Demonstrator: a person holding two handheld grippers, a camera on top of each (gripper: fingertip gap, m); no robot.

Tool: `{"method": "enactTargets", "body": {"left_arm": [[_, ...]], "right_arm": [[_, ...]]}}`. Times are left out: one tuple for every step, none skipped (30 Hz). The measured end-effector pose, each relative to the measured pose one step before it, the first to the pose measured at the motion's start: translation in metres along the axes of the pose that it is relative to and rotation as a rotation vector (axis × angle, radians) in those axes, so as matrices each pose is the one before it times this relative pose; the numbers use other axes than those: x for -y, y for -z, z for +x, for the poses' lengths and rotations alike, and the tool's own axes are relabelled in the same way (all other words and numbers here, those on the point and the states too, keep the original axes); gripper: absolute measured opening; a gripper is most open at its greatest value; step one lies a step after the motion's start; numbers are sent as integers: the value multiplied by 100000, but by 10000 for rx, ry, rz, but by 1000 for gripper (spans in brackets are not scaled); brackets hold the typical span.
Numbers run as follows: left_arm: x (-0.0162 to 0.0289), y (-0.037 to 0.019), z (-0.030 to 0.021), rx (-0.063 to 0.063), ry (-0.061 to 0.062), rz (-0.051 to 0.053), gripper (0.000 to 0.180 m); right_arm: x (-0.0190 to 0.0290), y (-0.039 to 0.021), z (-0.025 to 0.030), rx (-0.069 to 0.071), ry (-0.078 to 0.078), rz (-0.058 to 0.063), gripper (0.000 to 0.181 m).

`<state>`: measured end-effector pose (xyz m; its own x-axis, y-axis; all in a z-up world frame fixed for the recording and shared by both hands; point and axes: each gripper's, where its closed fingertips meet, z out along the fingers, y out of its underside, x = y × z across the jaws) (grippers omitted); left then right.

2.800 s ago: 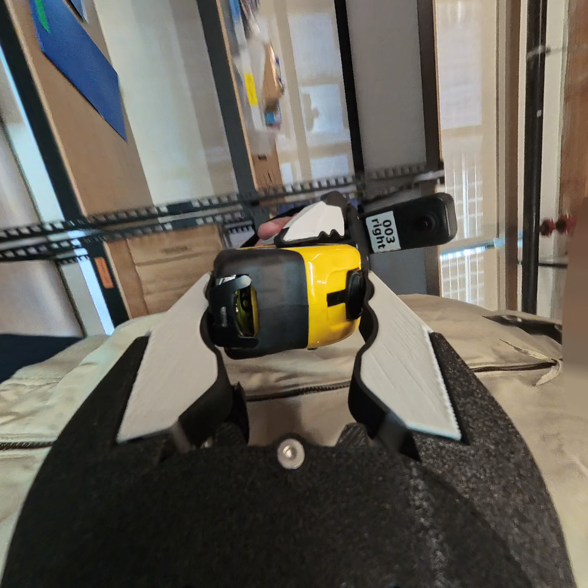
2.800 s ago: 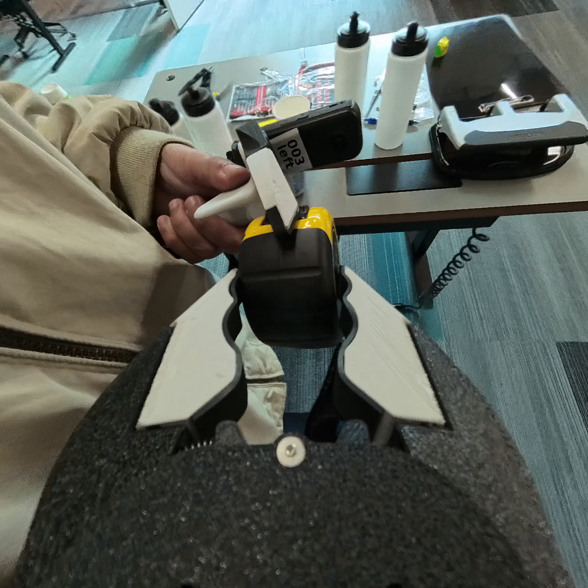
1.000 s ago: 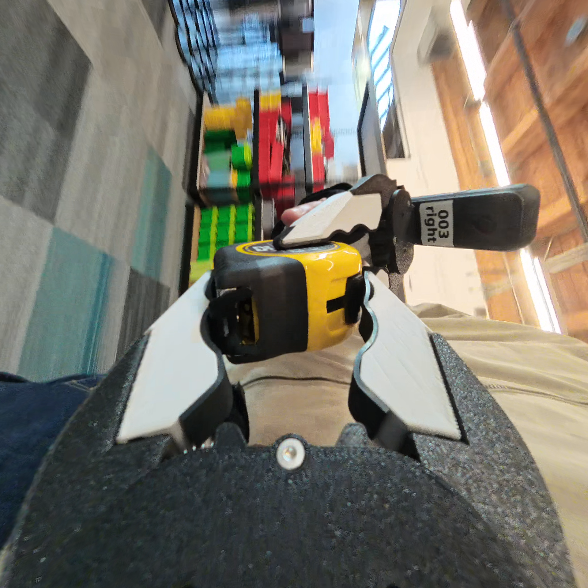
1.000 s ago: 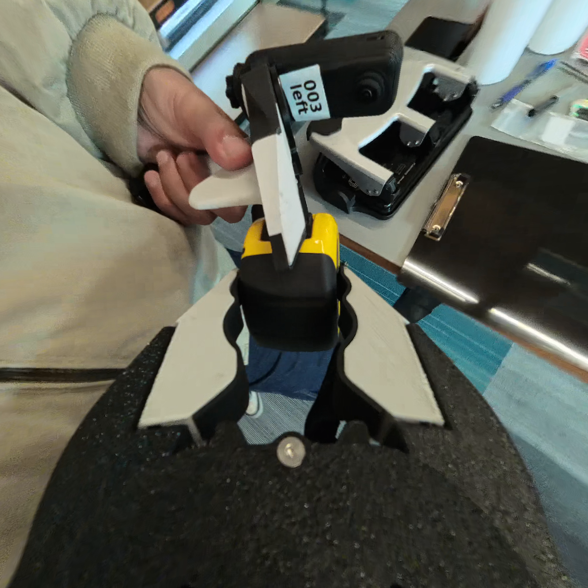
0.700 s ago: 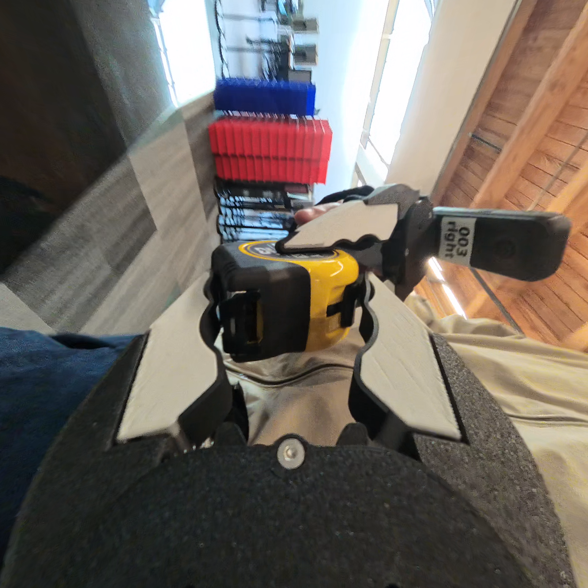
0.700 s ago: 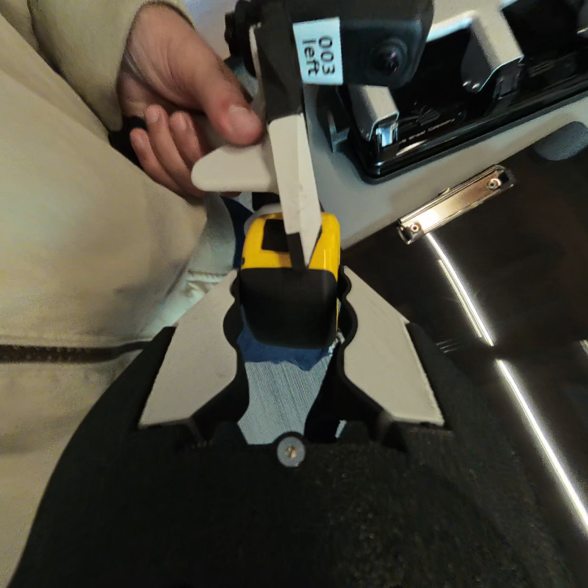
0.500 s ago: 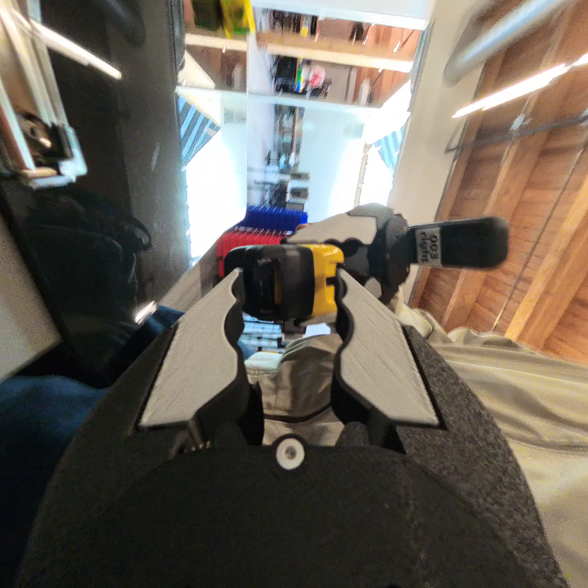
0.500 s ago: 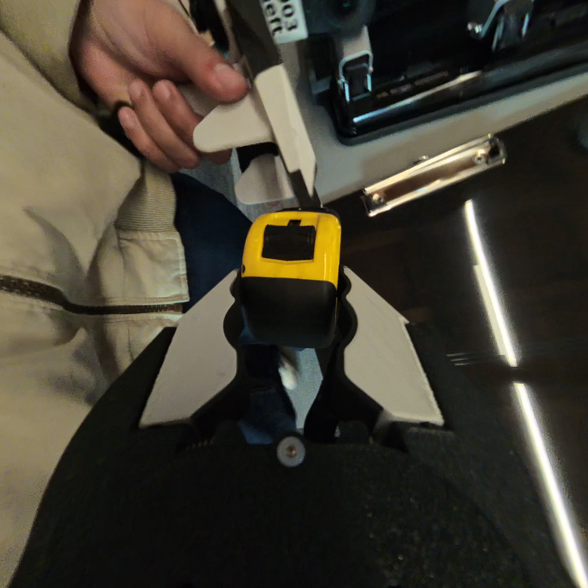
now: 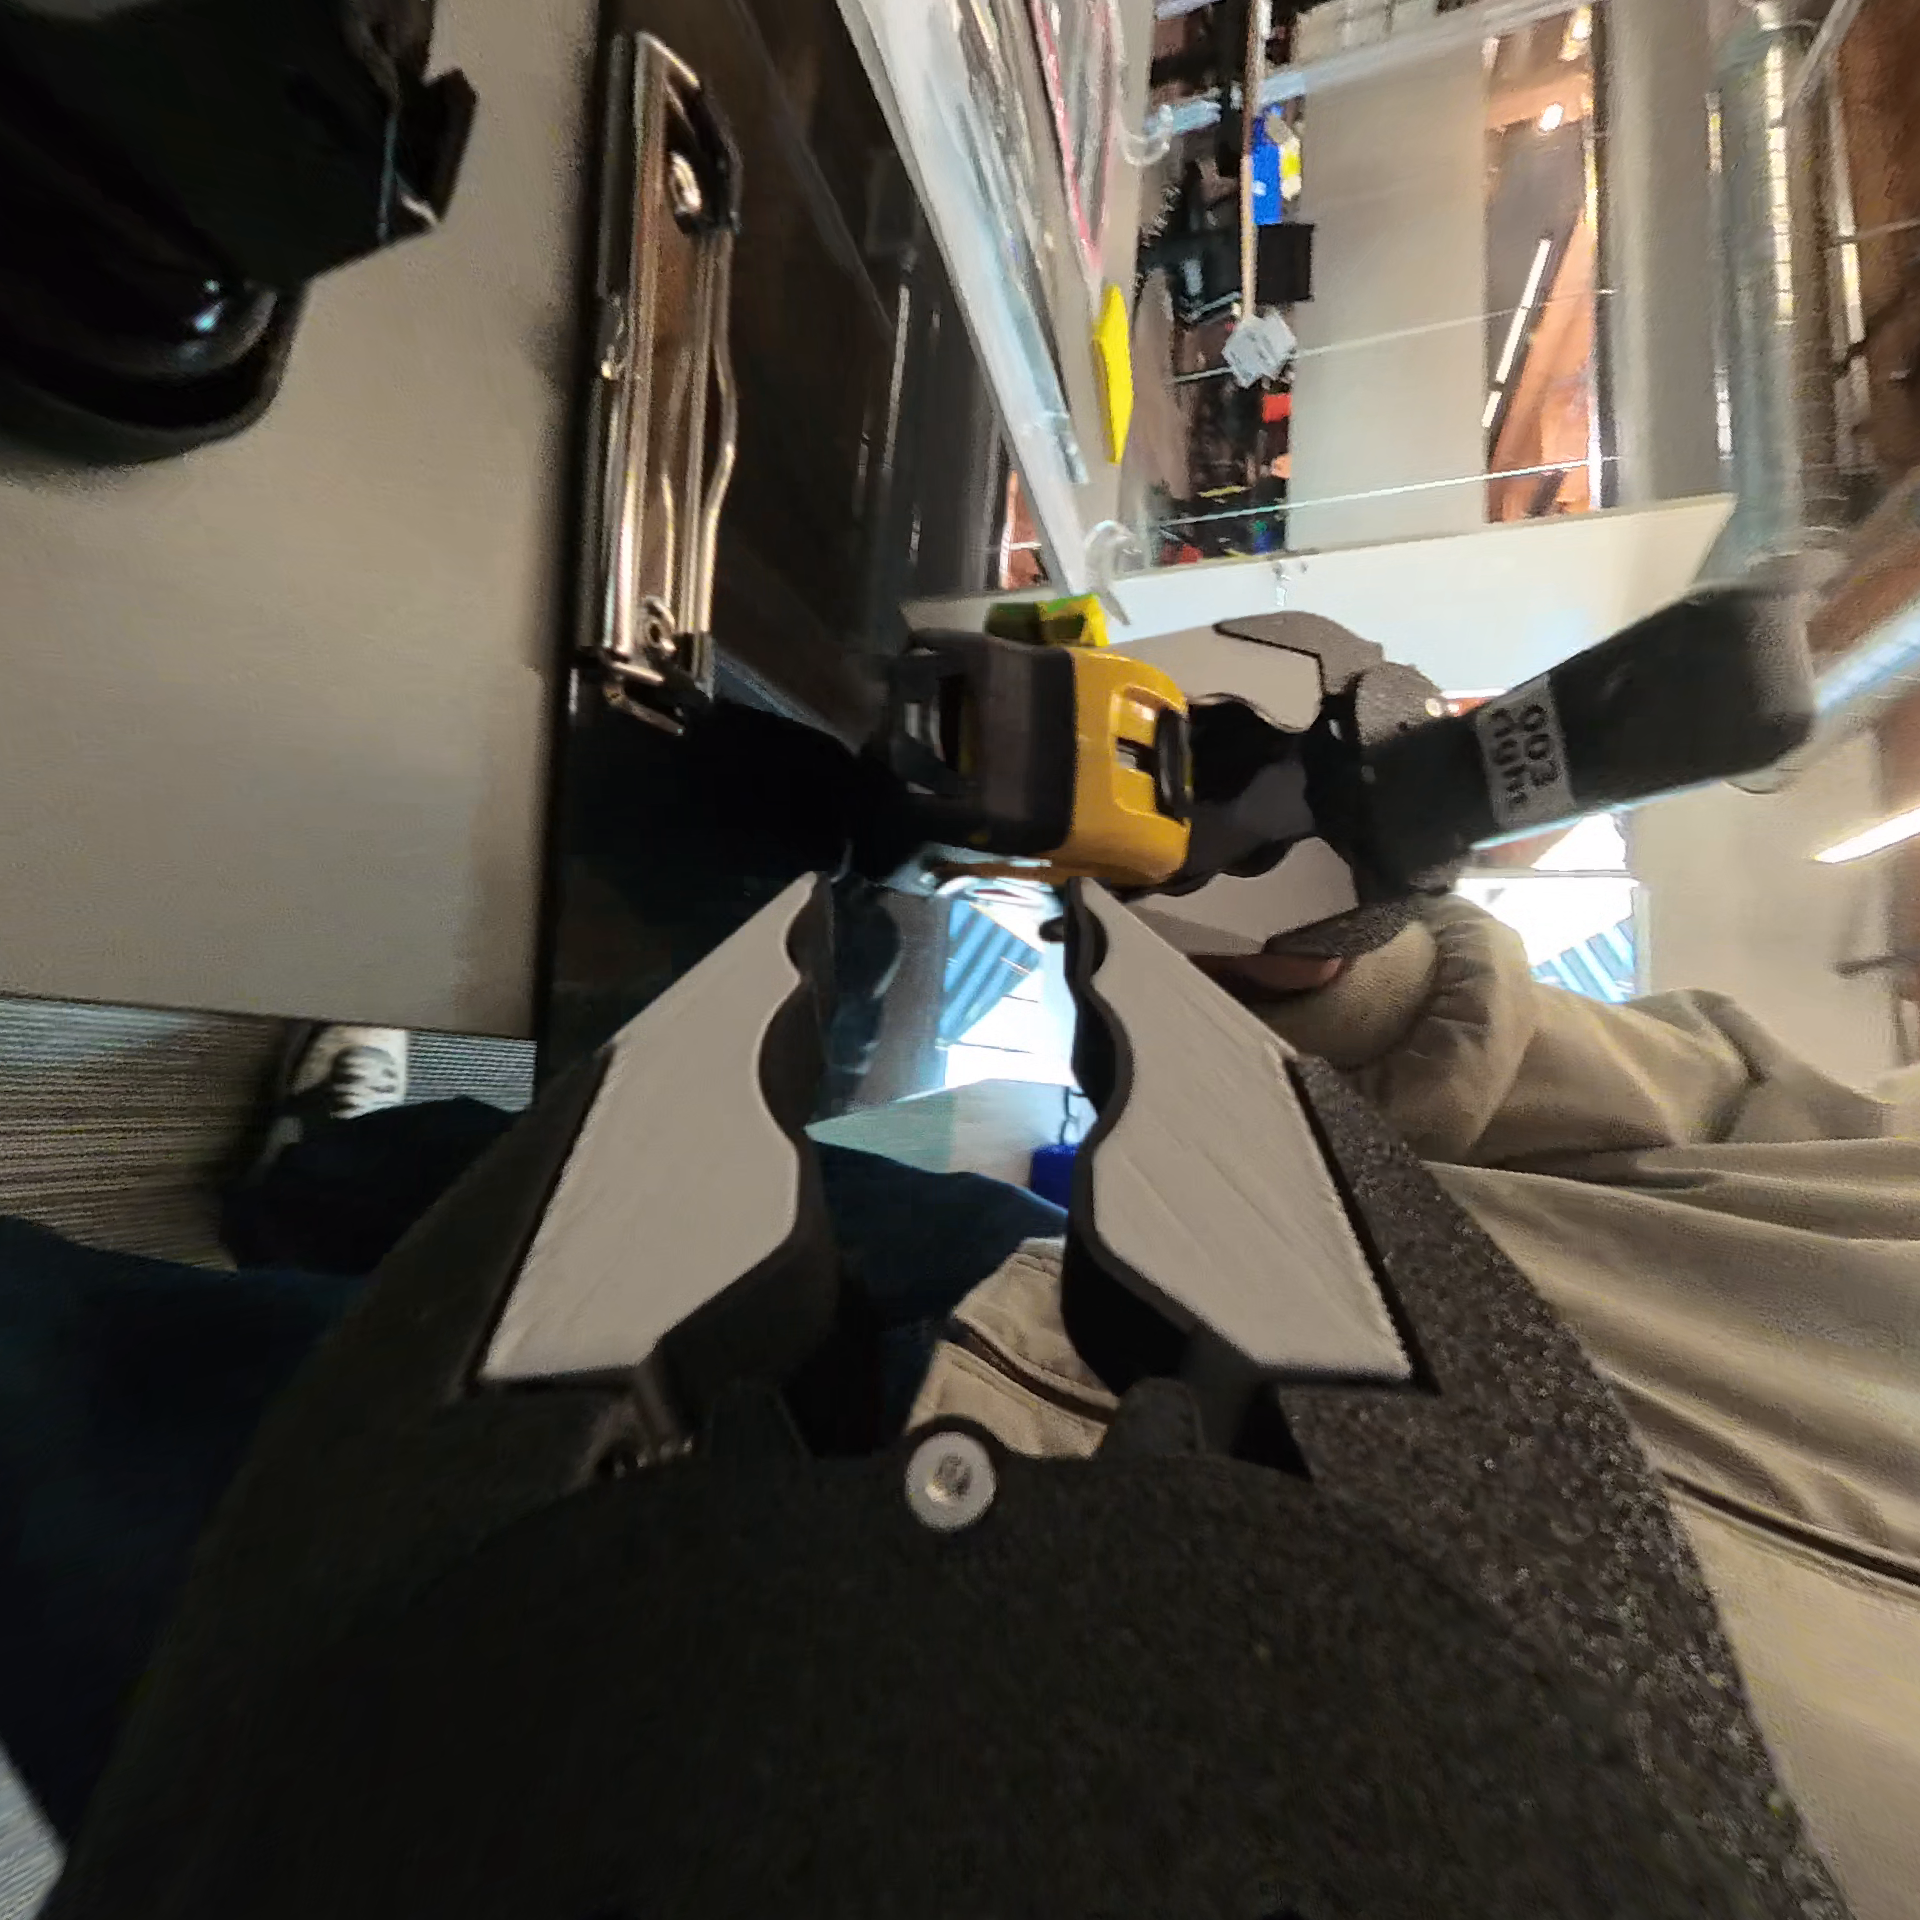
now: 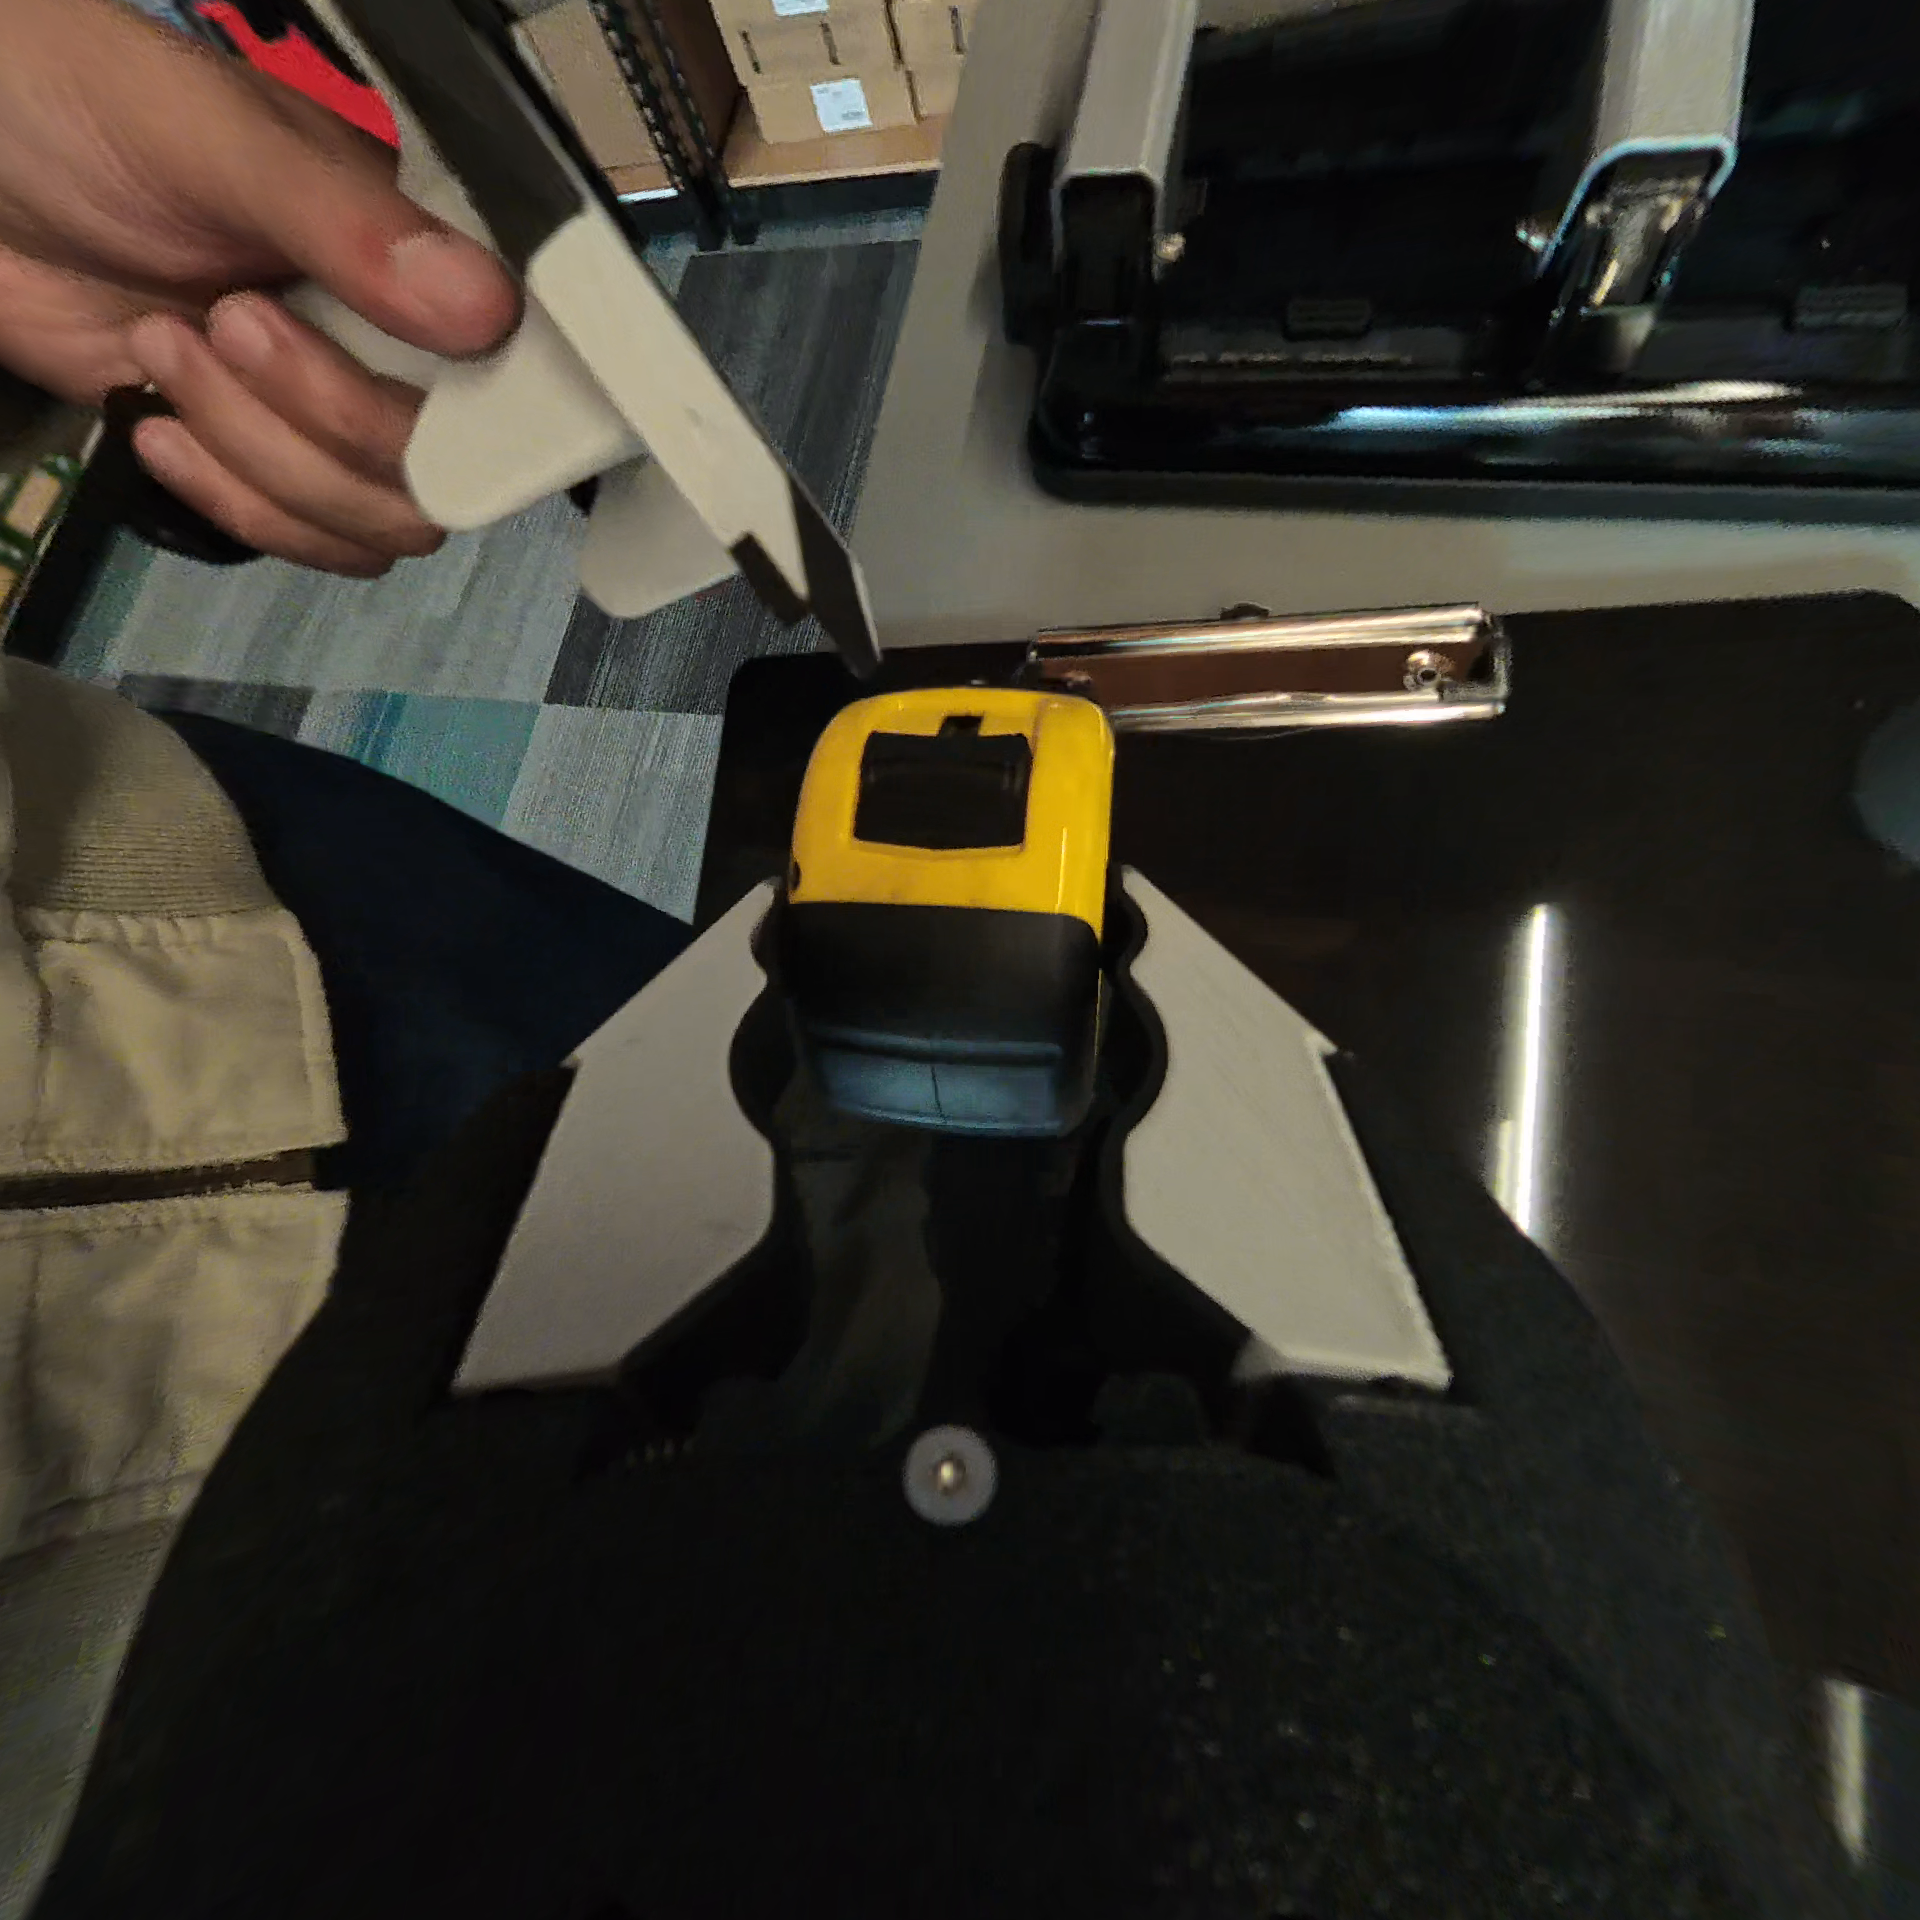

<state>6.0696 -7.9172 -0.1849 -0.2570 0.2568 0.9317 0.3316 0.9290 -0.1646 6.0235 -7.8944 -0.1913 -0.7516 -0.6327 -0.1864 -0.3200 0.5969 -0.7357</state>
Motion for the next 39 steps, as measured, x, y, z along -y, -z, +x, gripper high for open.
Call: {"method": "enactTargets", "body": {"left_arm": [[-119,-267,-260,220,-67,82,44],[-50,-338,-202,121,-8,49,45],[28,-380,153,-94,63,43,47],[46,-362,527,-332,89,9,48],[41,-324,603,-358,74,-18,47],[80,-286,401,-214,28,-9,46],[129,-339,272,-135,3,-25,47],[32,-356,126,-64,9,-94,47],[32,-363,-77,30,26,-137,47],[69,-339,-197,98,45,-134,47],[69,-302,-48,17,28,-148,47],[1,-275,78,-37,18,-179,46],[-130,-263,65,-9,2,-240,44],[-112,-226,295,-123,-29,-211,37],[87,-115,222,-35,79,-132,32],[31,69,3,96,8,-166,31],[78,83,24,104,-52,-136,29],[99,58,-3,99,-74,-94,27],[73,56,10,50,-36,-81,27],[56,62,-13,-2,8,-64,26],[58,43,0,-40,34,-36,24],[21,3,-7,-93,105,-28,24],[40,24,-22,-168,200,15,23],[30,56,16,-267,292,69,21],[-22,10,37,-310,194,68,19],[-104,0,55,-227,-114,19,13],[-233,-36,169,-106,-259,-83,12],[-315,-13,288,-77,-157,-179,12],[-336,-6,479,-130,-151,-163,11],[-323,-31,454,-78,-187,-123,11],[-350,-15,375,-40,-155,-138,10],[-377,7,293,-60,-110,-153,8],[-380,60,218,-83,-40,-139,8],[-320,203,179,-87,-73,-59,8],[-261,395,187,-154,22,20,7],[-157,456,254,-249,98,90,6],[-106,509,185,-165,75,123,4],[-84,602,82,-65,29,102,4],[46,649,71,-57,13,145,3]], "right_arm": [[-277,293,-240,95,441,107,58],[-311,330,-202,102,329,88,58],[-324,351,-127,82,201,44,58],[-315,310,-32,64,85,-26,58],[-293,240,9,86,61,-71,58],[-225,167,12,121,74,-69,58],[-121,94,14,131,70,-36,59],[-30,28,20,102,61,-19,58],[-5,-8,12,75,83,-44,58],[24,-31,-25,57,134,-44,58],[20,-36,-50,34,139,-42,58],[21,-41,-35,20,139,-65,58],[29,-31,-51,27,115,-81,58],[13,-32,-1,36,50,-74,58],[11,-2,57,52,-74,-22,58],[-4,6,48,57,-130,28,58],[23,-1,61,29,-137,37,58],[31,2,88,28,-141,40,58],[2,24,53,27,-109,20,58],[-14,14,38,22,-73,-1,58],[1,2,40,10,-36,-19,58],[1,-4,14,-3,-18,-11,58],[10,-19,16,-7,-35,16,58],[-31,18,12,-20,-21,15,58],[-121,77,-42,-20,-13,-50,58],[-282,104,-100,-54,35,-227,57],[-131,314,-329,-85,66,-336,57],[110,349,-346,56,-2,-276,57],[193,487,-392,205,-128,-144,57],[126,497,-420,206,-192,-128,57],[41,381,-435,126,-112,-182,57],[-46,252,-435,63,-29,-254,57],[34,174,-460,103,-31,-217,58],[117,59,-409,144,-78,-133,58],[161,-14,-346,162,-106,-97,58],[240,-171,-265,144,-101,-103,58],[197,-266,-150,74,-2,-121,58],[128,-370,-88,80,-73,-219,58],[36,-405,-111,102,-97,-340,58]]}}
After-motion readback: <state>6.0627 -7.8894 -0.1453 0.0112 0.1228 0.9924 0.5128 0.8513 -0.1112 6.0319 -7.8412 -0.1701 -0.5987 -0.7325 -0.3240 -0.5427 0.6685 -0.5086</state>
